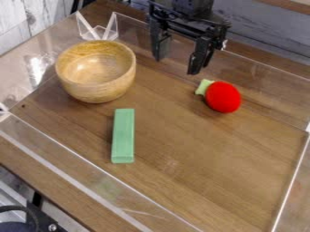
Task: Move the red object to the left side of the table
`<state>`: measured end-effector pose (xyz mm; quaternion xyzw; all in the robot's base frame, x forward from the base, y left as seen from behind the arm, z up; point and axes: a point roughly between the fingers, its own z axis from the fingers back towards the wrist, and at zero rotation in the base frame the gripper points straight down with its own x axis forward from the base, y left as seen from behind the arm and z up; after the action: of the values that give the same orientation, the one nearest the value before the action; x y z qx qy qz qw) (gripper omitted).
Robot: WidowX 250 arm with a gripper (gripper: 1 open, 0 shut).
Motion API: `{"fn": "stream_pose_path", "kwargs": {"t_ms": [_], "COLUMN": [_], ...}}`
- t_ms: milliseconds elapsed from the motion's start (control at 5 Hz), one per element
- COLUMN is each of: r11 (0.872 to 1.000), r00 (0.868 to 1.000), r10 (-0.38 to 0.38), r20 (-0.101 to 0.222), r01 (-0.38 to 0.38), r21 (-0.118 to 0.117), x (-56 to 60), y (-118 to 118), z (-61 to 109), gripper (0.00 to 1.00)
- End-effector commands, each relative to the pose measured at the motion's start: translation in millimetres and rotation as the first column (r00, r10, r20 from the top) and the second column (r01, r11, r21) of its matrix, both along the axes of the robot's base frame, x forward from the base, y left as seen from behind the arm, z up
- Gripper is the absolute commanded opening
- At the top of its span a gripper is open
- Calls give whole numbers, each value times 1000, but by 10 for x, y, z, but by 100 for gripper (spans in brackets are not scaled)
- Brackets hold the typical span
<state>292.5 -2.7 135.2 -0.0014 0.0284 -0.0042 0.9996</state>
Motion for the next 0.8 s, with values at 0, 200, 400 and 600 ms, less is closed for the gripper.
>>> {"fn": "stream_pose_path", "kwargs": {"t_ms": [0, 200, 400, 600], "r11": [1000, 999, 995, 994], "r00": [1000, 999, 995, 994], "r10": [15, 43, 96, 107], "r20": [-18, -23, -9, 8], "r01": [-15, -43, -97, -107], "r21": [-9, -22, -27, -32], "x": [12, 88, 180, 282], "y": [-69, -245, -426, -608], "z": [-105, -243, -333, -402], "gripper": [100, 100, 100, 100]}}
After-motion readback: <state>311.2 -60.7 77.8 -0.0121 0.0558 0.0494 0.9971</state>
